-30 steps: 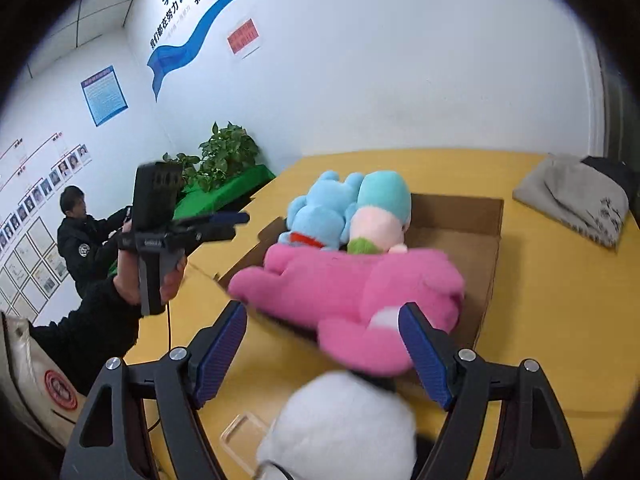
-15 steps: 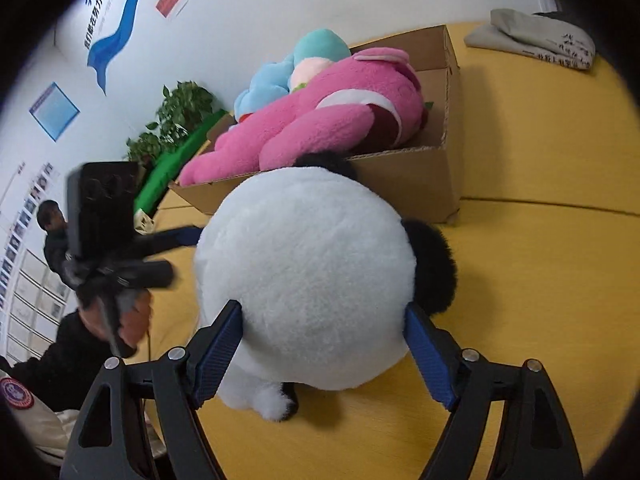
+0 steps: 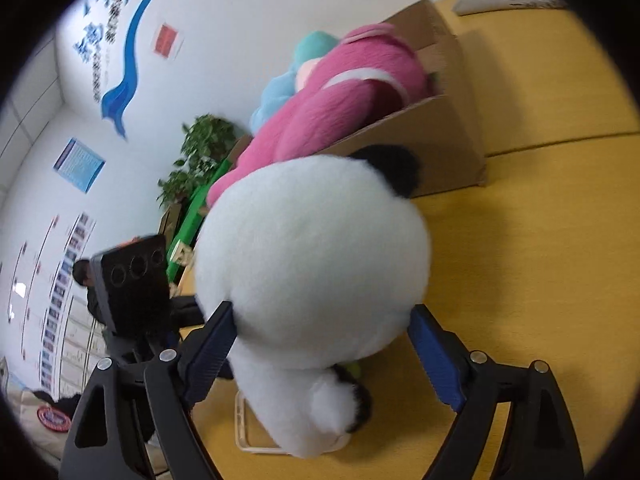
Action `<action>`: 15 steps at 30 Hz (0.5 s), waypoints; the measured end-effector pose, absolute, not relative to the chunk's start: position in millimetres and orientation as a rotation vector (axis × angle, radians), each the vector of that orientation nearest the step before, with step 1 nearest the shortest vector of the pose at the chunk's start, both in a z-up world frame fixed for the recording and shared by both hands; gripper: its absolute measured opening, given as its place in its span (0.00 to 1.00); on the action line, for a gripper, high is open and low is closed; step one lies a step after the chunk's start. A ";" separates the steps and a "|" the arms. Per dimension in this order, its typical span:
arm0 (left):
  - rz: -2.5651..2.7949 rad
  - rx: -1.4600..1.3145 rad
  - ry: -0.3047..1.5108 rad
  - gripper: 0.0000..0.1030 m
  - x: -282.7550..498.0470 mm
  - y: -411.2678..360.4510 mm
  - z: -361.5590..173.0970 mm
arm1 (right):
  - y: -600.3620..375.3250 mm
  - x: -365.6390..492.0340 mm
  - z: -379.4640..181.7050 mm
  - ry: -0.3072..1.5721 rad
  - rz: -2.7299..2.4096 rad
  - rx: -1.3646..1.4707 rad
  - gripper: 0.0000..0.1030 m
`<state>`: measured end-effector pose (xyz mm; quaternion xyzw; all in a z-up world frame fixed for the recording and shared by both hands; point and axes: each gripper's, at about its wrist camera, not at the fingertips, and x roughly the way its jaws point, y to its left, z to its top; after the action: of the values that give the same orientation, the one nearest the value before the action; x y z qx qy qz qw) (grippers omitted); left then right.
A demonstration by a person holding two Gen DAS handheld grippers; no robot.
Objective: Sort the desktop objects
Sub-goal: 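Move both tools to the white panda plush and close on it, then lift the white panda with both tools and carry it over the box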
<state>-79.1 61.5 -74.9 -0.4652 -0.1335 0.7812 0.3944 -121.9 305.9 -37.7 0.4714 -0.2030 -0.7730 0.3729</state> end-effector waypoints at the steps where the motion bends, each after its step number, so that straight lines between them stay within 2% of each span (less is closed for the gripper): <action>1: 1.999 -1.156 -0.369 0.66 -79.2 52.7 -69.1 | 301.6 -120.5 -34.8 -0.493 -1.976 1.203 0.84; 3: 2.045 -1.107 -0.412 0.83 -81.3 33.4 -57.6 | 300.0 -120.2 -29.1 -0.454 -1.982 1.196 0.84; 5: 2.090 -1.100 -0.457 0.91 -90.5 17.6 -54.7 | 307.8 -128.0 -24.8 -0.461 -2.004 1.187 0.84; 10: 2.053 -1.117 -0.556 0.93 -116.3 14.6 -71.5 | 321.5 -160.5 -29.6 -0.570 -1.955 1.177 0.84; 11: 2.040 -1.122 -0.575 0.92 -121.6 15.4 -75.8 | 317.6 -165.9 -35.8 -0.588 -1.925 1.187 0.83; 13: 2.012 -1.131 -0.613 0.83 -132.2 17.0 -84.4 | 311.0 -166.3 -38.7 -0.613 -1.921 1.174 0.70; 14: 2.002 -1.132 -0.628 0.68 -135.8 17.9 -87.2 | 309.4 -164.6 -38.8 -0.621 -1.930 1.166 0.68; 15: 2.006 -1.116 -0.624 0.64 -132.2 19.3 -83.1 | 311.1 -161.0 -38.0 -0.626 -1.945 1.159 0.63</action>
<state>-132.2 19.3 -83.1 -0.4354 -0.2436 0.7827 0.3721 -161.0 311.1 -38.0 0.4550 -0.2460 -0.7639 0.3859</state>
